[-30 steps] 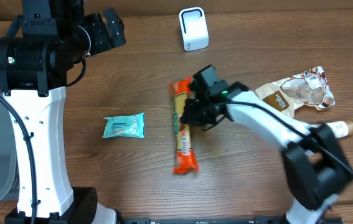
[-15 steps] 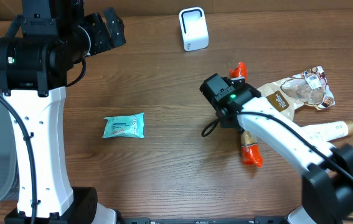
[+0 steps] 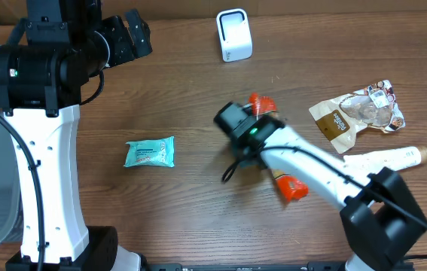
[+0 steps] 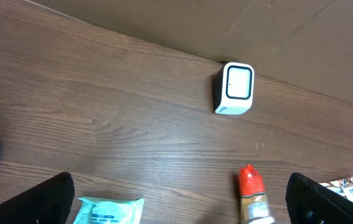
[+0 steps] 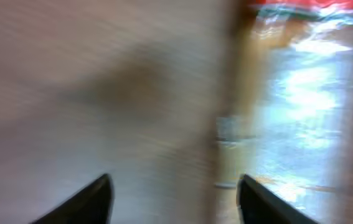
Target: Scan the item barcode
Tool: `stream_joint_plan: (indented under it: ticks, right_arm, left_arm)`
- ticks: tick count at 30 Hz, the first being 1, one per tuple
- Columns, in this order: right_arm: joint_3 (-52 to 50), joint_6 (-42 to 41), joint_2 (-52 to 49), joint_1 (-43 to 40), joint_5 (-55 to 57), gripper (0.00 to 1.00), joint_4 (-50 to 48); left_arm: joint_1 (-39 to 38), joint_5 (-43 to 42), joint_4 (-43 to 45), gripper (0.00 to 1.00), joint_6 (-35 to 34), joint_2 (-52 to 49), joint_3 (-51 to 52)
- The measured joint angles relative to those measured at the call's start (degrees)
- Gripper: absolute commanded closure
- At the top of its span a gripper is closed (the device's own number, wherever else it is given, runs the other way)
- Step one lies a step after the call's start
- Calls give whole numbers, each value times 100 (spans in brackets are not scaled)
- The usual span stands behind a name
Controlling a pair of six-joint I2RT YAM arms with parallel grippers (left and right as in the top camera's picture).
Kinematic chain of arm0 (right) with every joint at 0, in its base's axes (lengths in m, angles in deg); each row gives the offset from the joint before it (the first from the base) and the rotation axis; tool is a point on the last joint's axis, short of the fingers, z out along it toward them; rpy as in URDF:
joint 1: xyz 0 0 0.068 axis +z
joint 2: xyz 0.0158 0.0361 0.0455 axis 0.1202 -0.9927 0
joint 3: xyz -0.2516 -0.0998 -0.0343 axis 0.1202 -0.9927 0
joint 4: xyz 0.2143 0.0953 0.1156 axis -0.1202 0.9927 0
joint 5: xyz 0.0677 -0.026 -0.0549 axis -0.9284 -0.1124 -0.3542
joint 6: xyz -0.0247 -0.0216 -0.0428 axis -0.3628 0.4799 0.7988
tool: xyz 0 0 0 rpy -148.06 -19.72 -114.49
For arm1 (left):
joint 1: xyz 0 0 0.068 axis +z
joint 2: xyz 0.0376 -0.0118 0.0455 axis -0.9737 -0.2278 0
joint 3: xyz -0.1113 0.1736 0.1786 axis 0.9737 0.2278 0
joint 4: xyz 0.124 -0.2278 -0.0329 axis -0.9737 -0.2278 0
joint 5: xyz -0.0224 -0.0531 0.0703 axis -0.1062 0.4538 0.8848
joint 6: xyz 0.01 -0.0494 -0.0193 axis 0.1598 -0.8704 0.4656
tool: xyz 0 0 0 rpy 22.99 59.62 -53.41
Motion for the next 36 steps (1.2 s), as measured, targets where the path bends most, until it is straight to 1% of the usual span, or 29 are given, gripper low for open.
stream_joint_plan:
  ticks: [2,4,6,8,11,12,13,15,16,17,20,23,30,36]
  right_arm:
    - [2,96,0,286,-374,25,-79]
    - [2,146,0,522,-645,28,-50]
    - [35,111,0,549,-726,28,103]
    - [129,48,0,422,-750,29,380]
    - [446,-13,22,-94,-758,30,791]
    - [568,-20,55,-345,-750,35,892]
    - [634,-20,87,-533,-739,44,949]
    - [741,85,223,-1080,-737,76,1045]
    - [750,39,262,-1244,-734,84,1067]
    - [754,66,313,-1486,-741,95,1073]
    - [706,111,337,-2076,-876,96,863]
    - [490,142,332,-2288,-1113,96,660]
    - [-249,155,190,-2041,-1528,96,70]
    - [-675,155,170,-1950,-1873,96,-295]
  left_arm:
    - [2,0,2,0,0,0,0]
    - [2,0,2,0,0,0,0]
    - [2,0,2,0,0,0,0]
    - [2,0,0,0,0,0,0]
    - [2,0,2,1,0,0,0]
    - [2,0,2,0,0,0,0]
    - [2,0,0,0,0,0,0]
    - [2,0,0,0,0,0,0]
    - [2,0,0,0,0,0,0]
    - [2,0,0,0,0,0,0]
    - [2,0,0,0,0,0,0]
    - [2,0,0,0,0,0,0]
    - [2,0,0,0,0,0,0]
    - [2,0,0,0,0,0,0]
